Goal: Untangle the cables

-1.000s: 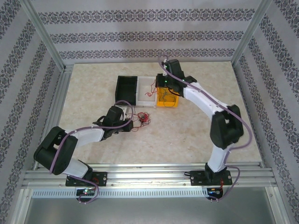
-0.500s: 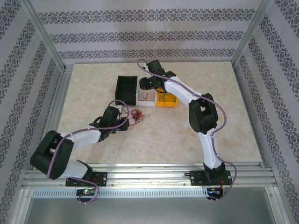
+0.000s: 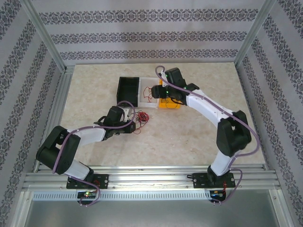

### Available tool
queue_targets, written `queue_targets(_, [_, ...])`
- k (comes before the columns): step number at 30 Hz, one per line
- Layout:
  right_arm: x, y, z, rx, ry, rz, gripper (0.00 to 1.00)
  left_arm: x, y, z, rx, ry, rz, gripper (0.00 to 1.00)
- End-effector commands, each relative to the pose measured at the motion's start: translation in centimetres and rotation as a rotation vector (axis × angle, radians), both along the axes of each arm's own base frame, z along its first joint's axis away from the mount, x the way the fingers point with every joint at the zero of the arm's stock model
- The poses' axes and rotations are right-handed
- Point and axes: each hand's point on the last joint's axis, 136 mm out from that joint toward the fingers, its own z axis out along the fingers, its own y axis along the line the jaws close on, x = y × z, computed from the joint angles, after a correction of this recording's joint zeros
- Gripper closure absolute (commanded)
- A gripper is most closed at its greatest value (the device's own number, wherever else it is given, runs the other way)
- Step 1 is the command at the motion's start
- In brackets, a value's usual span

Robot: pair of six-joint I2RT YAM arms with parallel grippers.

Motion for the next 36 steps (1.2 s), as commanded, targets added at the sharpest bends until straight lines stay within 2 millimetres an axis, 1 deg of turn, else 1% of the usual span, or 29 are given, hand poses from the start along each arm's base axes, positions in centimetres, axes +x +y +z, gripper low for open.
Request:
queue_targets(1, [-3.5,-0.2,-2.7,0.007,0.073,0.023,0.45,-1.2,-2.4,0.3,-0.041,0.024,-0.139,1.0])
queue_targets(4, [-6.5,0.0,-4.9,0.015,0.133,0.059,0.46,-2.2,-4.1,0.1,-0.053,0.047,-0.215,1.0])
queue_targets(6, [-7.6,0.1,-6.1,0.013,0.163,0.062,0.46,-2.5,-4.8,0.2,-0.087,0.061,-0.243,1.0])
queue_targets(8, [-8.3,0.3,-6.9,0.012,0.182,0.068,0.46,-2.7,-5.0,0.4,-0.102,0.062,-0.253,1.0])
queue_targets(11, [-8.5,0.7,-7.8,0.007,0.198,0.075,0.46,-2.2,-4.2,0.0,-0.051,0.051,-0.214,1.0])
queue_targets(14, [-8.4,1.7,-8.2,0.015,0.215,0.096,0.47,-1.4,-2.3,-0.9,0.05,0.041,-0.133,1.0])
queue_targets(15, [-8.4,2.1,-8.3,0.018,0.224,0.106,0.47,-1.3,-1.8,-1.2,0.079,0.041,-0.11,0.88])
queue_targets(18, [-8.8,3.0,-8.8,0.013,0.239,0.141,0.47,-1.0,-1.0,-1.7,0.12,0.048,-0.076,0.6])
queue_targets(19, [-9.0,3.3,-8.8,0.01,0.238,0.152,0.47,-1.0,-1.0,-1.6,0.121,0.048,-0.068,0.57])
queue_targets(21, [-9.1,3.8,-9.1,0.008,0.24,0.161,0.47,-0.7,-0.9,-1.4,0.113,0.036,-0.053,0.54])
queue_targets(23, [-9.3,4.1,-9.5,0.003,0.252,0.166,0.47,-0.4,-1.0,-0.7,0.092,0.01,-0.039,0.53])
queue_targets(27, [-9.3,4.3,-11.5,-0.027,0.29,0.152,0.46,0.4,-0.7,1.8,0.004,-0.064,0.002,0.51])
queue_targets(30, [-9.0,3.6,-13.3,-0.074,0.318,0.105,0.46,0.7,-0.1,3.3,-0.056,-0.1,0.038,0.48])
queue_targets(32, [-9.0,3.2,-14.2,-0.092,0.335,0.087,0.46,0.6,0.0,3.6,-0.055,-0.1,0.03,0.46])
queue_targets(34, [-9.1,3.1,-14.6,-0.087,0.349,0.077,0.46,0.1,0.0,3.3,-0.035,-0.077,0.001,0.46])
queue_targets(36, [-9.2,3.1,-14.8,-0.081,0.357,0.077,0.46,-0.5,-0.1,2.8,-0.018,-0.04,-0.028,0.49])
